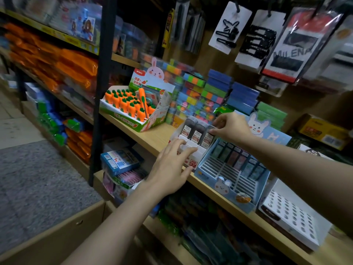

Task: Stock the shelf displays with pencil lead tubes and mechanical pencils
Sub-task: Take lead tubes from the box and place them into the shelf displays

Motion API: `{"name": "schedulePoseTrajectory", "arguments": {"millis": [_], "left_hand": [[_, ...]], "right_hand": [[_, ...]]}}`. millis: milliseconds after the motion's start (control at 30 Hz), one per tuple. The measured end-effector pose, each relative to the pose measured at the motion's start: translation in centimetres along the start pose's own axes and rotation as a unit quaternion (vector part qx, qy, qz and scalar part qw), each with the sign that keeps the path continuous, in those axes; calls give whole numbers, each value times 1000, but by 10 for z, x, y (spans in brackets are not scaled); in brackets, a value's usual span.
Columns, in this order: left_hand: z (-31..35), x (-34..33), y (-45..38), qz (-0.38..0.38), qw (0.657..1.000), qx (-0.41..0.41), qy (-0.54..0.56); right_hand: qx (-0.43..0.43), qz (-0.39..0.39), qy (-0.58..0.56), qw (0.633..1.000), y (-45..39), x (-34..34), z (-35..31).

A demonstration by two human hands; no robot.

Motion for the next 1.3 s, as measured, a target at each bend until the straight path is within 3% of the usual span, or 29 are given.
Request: {"name": "schedulePoseTrajectory", "arguments": {"millis": [367,467,600,667,767,867,1033,1167,1300], "left_hand": [[-3,-11,4,-33,999,-7,9],[1,-8,11,-31,999,-24,9],[4,3,32,0,999,-46,18],[-4,10,47,14,999,-4,43],[-31,11,83,-12,988,129,89],[-68,7,143,-53,947,288,133],[-117,7,285,-68,818,549,156],[-127,-8,362,-57,757,640,117],[-120,-47,409,-64,703,695,137]], "right_hand": [[18,75,59,995,10,-6,5],[18,101,-8,995,18,6,2],[-2,150,-186,971,67,23,-3],[-7,136,-253,958,108,14,-8],[-2,69,-301,951,167,-23,-25],[-11,-45,-332,942,219,-74,-46],[-92,-228,-342,907,294,-168,-66],[-131,-354,-294,878,342,-226,-75],[-139,-432,-245,857,371,-263,-76]]}}
Point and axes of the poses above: each hand's wrist, its own y-axis away from the middle knuckle, its own x-axis out of the back of the hand, z = x × y, the point moved 6 cm from there along -y, towards the middle knuckle, and after that the axes turned 7 degrees about z, right-handed, at the moved point
